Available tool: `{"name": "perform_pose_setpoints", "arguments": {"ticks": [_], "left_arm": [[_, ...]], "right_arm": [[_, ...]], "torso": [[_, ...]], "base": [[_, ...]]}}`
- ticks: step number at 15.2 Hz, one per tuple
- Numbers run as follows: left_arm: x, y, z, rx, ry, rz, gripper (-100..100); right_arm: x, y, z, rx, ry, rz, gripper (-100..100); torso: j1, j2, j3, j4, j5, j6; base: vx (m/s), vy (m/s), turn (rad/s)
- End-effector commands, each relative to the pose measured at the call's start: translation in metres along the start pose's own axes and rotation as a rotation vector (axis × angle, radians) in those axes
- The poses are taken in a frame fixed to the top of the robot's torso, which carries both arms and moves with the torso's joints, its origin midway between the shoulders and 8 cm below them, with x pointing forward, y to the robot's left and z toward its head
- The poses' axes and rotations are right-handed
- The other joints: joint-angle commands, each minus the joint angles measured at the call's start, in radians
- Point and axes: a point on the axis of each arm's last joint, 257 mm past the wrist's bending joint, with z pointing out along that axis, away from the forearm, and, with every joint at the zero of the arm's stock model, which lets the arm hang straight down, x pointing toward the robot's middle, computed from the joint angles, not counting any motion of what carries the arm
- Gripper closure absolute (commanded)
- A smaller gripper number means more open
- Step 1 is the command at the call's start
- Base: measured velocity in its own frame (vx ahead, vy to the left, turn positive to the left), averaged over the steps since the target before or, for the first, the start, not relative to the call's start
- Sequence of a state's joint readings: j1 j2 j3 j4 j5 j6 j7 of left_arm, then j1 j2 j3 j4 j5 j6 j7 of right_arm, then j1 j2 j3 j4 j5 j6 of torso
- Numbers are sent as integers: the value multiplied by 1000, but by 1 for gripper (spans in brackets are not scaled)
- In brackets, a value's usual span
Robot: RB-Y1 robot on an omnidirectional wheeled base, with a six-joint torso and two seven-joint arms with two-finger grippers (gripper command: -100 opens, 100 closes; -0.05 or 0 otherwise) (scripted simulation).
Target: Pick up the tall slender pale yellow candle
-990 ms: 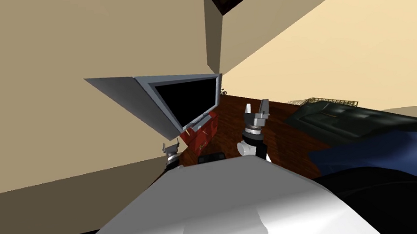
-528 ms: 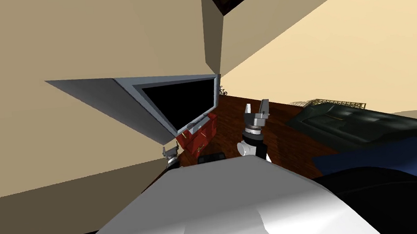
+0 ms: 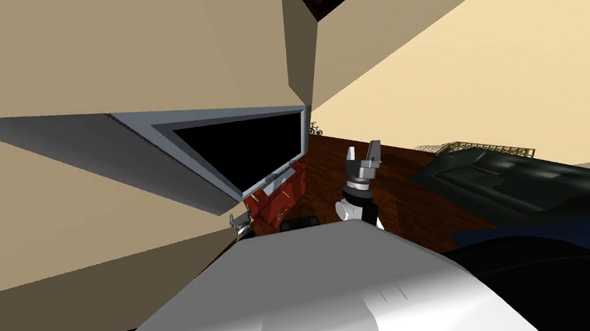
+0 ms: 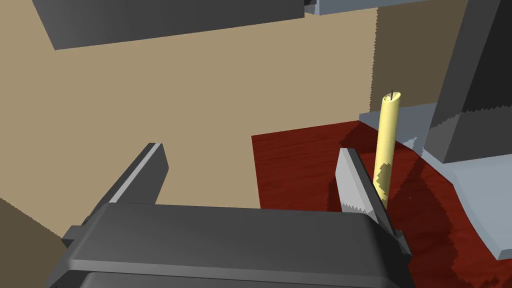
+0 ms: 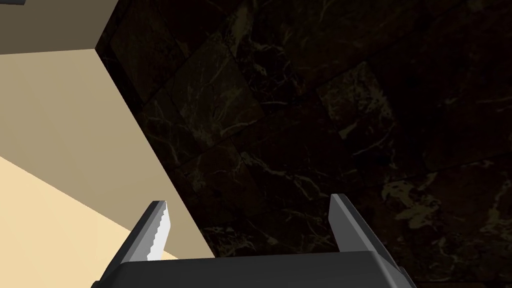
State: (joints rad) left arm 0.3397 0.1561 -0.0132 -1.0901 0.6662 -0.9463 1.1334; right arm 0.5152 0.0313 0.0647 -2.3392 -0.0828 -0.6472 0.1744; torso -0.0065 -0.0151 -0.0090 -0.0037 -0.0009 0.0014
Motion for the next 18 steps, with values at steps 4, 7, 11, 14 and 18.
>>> {"name": "perform_pose_setpoints", "arguments": {"ticks": [4,7,11,14,18], "left_arm": [[-23,-12,-9,58,-46,-44,-100],[-42,-22,-16,121,-83,-88,-100],[-55,-29,-23,167,-108,-114,-100],[-57,-30,-24,175,-113,-117,-100],[-48,10,-27,156,-104,-133,-100]], "right_arm": [[0,0,0,0,0,0,0],[0,0,0,0,0,0,0],[0,0,0,0,0,0,0],[0,0,0,0,0,0,0],[0,0,0,0,0,0,0]], "torso": [[0,0,0,0,0,0],[0,-2,-1,0,0,0],[1,-2,-1,0,0,0],[0,-2,-1,0,0,0],[10,11,6,2,2,0]], "base": [[135,-89,27],[184,-91,37],[158,-85,23],[138,-78,27],[-29,46,9]]}}
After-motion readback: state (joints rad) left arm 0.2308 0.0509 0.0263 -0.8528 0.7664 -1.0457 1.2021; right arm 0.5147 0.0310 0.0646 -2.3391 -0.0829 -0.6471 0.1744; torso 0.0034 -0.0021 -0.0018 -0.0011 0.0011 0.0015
